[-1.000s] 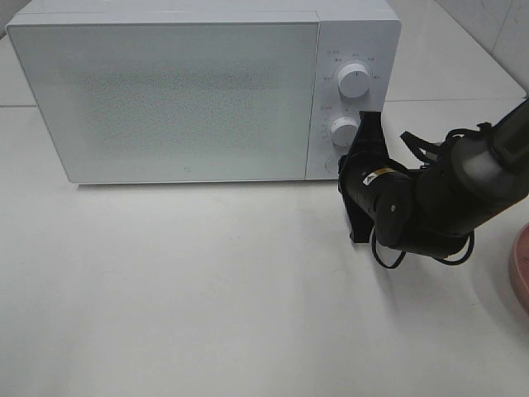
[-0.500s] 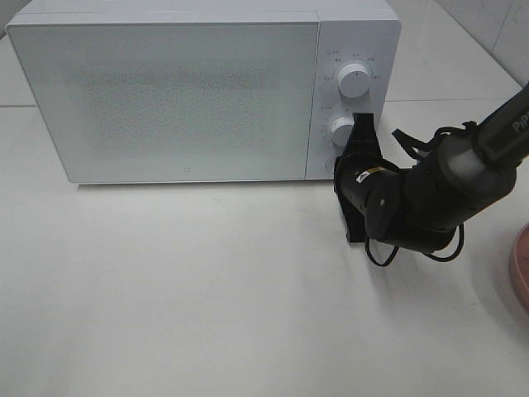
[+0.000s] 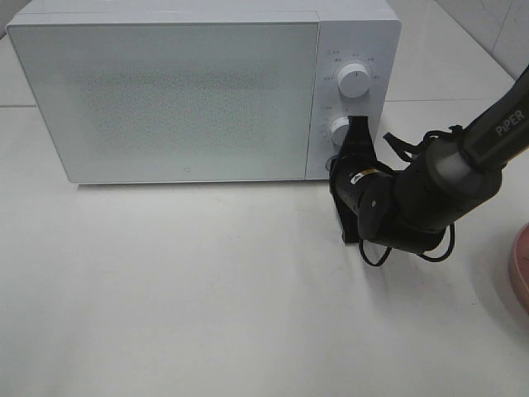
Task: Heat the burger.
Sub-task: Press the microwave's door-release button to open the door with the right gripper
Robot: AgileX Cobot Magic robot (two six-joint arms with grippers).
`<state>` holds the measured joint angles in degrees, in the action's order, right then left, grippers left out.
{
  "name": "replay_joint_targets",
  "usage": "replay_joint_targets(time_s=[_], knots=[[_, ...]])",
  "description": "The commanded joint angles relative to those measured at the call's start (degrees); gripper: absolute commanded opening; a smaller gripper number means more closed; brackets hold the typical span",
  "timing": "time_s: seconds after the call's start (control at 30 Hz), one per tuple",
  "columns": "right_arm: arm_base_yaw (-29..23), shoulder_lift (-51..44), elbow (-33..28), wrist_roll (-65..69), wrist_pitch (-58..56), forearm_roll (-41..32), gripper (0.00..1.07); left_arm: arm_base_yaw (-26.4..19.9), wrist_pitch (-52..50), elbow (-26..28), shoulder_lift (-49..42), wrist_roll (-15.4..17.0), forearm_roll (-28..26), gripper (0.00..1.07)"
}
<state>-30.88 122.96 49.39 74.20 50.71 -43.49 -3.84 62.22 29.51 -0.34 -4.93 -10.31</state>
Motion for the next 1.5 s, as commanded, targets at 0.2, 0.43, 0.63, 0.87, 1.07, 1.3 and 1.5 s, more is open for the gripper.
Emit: replay_joint_targets(time_s=[0.2, 0.43, 0.63, 0.87, 1.07, 1.3, 1.5], knots=[[0.2, 0.1, 3.2, -1.7, 7.1, 0.2, 0.0, -0.1, -0.8, 0.0, -0.9, 0.3, -0.1, 0.98], [0.3, 0.9, 6.0, -3.2, 10.4, -1.3, 0.0, -0.1, -0.8, 0.0, -0.9, 0.3, -0.1, 0.98], [0.9, 2.0, 8.5, -3.2, 12.4, -1.7, 0.0, -0.1, -0.8, 0.0, -0.9, 0.3, -0.1, 0.98], [1.1, 2.3, 9.6, -3.2, 13.2, -1.0, 0.0, -0.1, -0.8, 0.0, -0.9, 0.3, -0.1, 0.98], [1.1, 2.3, 9.6, -3.2, 12.4, -0.3, 0.0, -0.1, -0.8, 0.0, -0.9, 0.3, -0.1, 0.98], [0.8, 1.7, 9.5, -3.2, 10.9, 1.0, 0.0, -0.1, -0.8, 0.0, -0.9, 0.3, -0.1, 0.98], [-0.1, 1.4, 8.7, -2.9, 10.8, 1.9, 0.0, -0.1, -0.8, 0.0, -0.9, 0.3, -0.1, 0.98]])
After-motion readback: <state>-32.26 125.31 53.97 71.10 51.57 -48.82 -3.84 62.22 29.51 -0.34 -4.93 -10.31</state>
